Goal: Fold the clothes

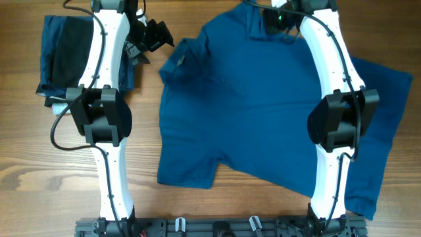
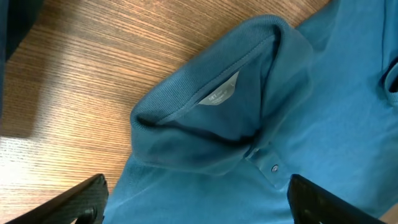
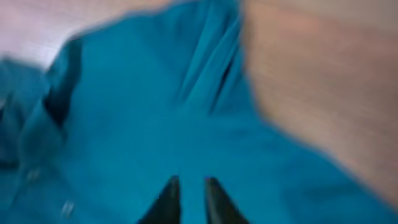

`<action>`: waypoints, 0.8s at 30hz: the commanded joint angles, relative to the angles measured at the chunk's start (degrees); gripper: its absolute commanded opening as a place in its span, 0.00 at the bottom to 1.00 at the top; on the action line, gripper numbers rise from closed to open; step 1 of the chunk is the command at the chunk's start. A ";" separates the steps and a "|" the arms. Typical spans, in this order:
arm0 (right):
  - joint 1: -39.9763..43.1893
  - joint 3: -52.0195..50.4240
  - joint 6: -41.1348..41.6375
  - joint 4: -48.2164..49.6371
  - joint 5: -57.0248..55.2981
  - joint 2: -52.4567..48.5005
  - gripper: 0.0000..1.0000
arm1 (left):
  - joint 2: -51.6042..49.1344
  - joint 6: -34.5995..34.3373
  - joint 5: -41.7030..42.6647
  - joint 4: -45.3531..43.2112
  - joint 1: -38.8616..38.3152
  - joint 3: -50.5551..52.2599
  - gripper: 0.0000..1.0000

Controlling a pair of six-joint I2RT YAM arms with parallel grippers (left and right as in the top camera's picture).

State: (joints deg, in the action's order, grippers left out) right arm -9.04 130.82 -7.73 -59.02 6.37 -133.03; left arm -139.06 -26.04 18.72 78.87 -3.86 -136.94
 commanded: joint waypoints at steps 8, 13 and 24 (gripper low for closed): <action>-0.48 -6.84 1.81 4.61 5.38 -7.82 0.04 | 1.64 0.26 -0.55 -0.46 -0.13 -0.92 0.92; -0.46 -6.84 1.95 11.04 5.33 -10.84 0.04 | 1.64 0.26 -0.55 -0.44 -0.15 -0.92 0.92; -0.28 -6.84 5.31 20.85 -2.78 -15.12 0.04 | 1.64 0.26 -0.55 -0.61 -0.15 -0.92 0.92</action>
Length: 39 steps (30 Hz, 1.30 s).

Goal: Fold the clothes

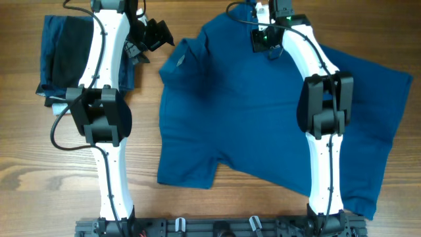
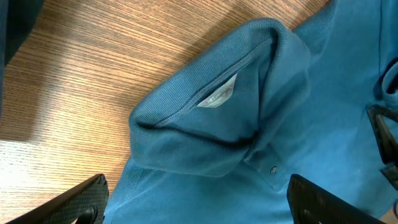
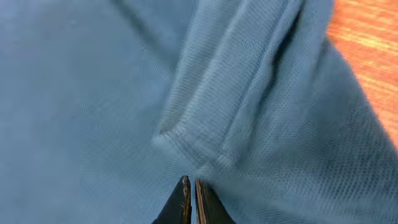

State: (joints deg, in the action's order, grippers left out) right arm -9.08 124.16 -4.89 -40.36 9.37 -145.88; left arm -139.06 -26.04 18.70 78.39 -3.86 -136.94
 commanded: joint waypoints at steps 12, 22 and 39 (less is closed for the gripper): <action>8.50 -0.17 12.13 21.38 -13.29 -3.17 0.10 | 1.64 0.28 -0.52 -0.09 -0.15 -0.92 0.88; 10.54 4.63 0.31 12.37 4.26 4.92 0.04 | 1.64 0.28 -0.55 -0.15 -0.15 -0.92 0.88; 5.73 2.89 0.90 15.54 -0.11 -7.65 0.04 | 1.57 0.28 -0.55 -1.25 -0.17 -0.92 0.83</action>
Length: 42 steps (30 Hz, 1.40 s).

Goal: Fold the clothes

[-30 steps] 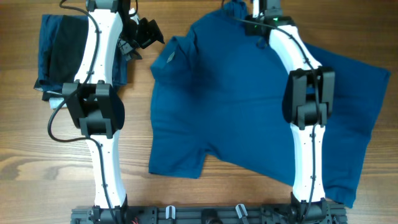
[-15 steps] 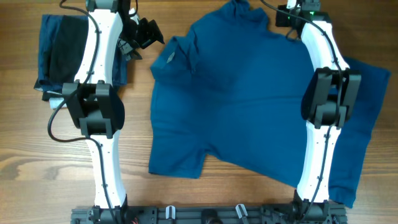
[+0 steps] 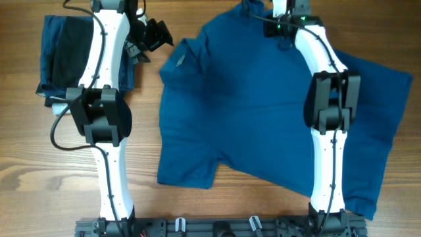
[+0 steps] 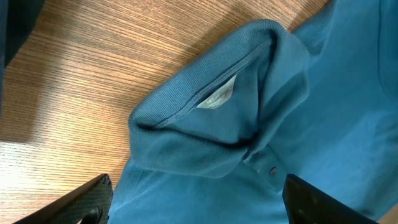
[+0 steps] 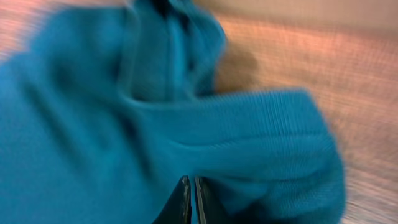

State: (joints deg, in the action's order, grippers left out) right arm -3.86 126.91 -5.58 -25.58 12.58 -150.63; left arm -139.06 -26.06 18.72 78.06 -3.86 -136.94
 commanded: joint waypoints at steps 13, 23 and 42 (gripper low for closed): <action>1.51 0.42 10.91 17.73 -14.73 -4.28 0.14 | 1.42 5.99 -5.53 -4.76 -5.44 -0.92 0.79; 7.39 4.09 11.76 -5.81 -13.55 11.30 0.57 | 1.49 7.69 -6.80 -10.19 -7.39 -0.92 0.78; 22.47 3.54 17.75 -43.87 -12.79 29.99 0.99 | -4.76 21.38 -9.42 -32.79 -13.92 -0.90 0.04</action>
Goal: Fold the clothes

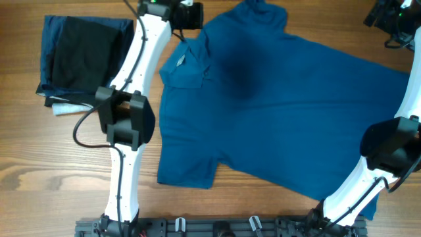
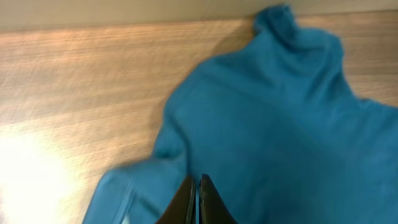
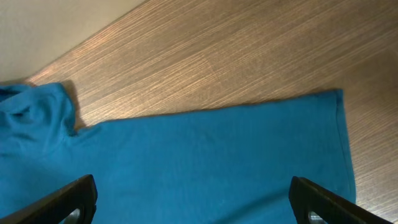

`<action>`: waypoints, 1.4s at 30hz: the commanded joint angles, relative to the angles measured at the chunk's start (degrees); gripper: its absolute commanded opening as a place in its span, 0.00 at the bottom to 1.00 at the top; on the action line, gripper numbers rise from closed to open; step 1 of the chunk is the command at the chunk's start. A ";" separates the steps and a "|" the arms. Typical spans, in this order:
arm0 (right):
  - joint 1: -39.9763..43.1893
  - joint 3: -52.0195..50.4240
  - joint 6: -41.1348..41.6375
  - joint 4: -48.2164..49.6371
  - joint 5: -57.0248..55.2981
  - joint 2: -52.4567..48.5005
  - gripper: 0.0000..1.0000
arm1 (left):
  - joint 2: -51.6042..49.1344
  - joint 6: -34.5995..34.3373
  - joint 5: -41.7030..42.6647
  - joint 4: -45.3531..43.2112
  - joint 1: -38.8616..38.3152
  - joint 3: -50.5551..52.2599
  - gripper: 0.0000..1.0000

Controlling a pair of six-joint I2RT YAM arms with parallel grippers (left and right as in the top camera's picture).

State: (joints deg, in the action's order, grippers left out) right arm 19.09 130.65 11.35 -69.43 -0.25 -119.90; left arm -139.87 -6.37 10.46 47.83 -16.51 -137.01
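A blue polo shirt [image 1: 283,112] lies spread across the table, its collar [image 1: 179,62] at the left and a bunched bit [image 1: 263,10] at the far edge. My left gripper [image 1: 192,16] sits at the shirt's far left edge. In the left wrist view, which is blurred, the left gripper [image 2: 198,179] is shut with shirt cloth [image 2: 280,112] at its tips. Up at the far right, my right gripper [image 1: 380,16] is off the cloth. Its right wrist view shows the right gripper [image 3: 193,208] wide open above the flat shirt [image 3: 186,155].
A folded pile of dark clothes [image 1: 82,56] lies at the far left. The wooden table [image 1: 39,164] shows bare around the shirt. Both arms rise from a rail at the near edge [image 1: 217,227].
My right gripper was shut on shirt cloth at the far middle; now it is open at the far right corner. The shirt's far right part lies spread out. My left gripper has shut at the shirt's far left edge.
At the first three moments my left gripper hung open beside the collar. My right gripper stayed shut on the shirt near its far middle, shifting a little each time. Now the right has let go at the far right, and the left is shut at the shirt's edge.
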 commanded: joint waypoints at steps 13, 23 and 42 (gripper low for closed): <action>-0.48 -0.20 0.81 0.04 0.04 -0.74 1.00 | -13.55 4.70 -5.18 -5.03 -1.97 -0.83 0.04; -0.48 -0.20 0.79 0.15 0.07 -0.74 1.00 | -17.27 4.44 -19.23 -2.67 -0.15 -0.83 0.04; -0.48 -0.20 0.81 0.15 0.04 -0.74 1.00 | -16.55 -14.25 -15.80 4.87 10.93 -0.92 0.04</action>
State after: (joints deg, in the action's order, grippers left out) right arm 18.81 130.65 11.35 -69.43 -0.23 -119.90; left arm -153.91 -17.93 -6.70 51.42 -6.90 -139.39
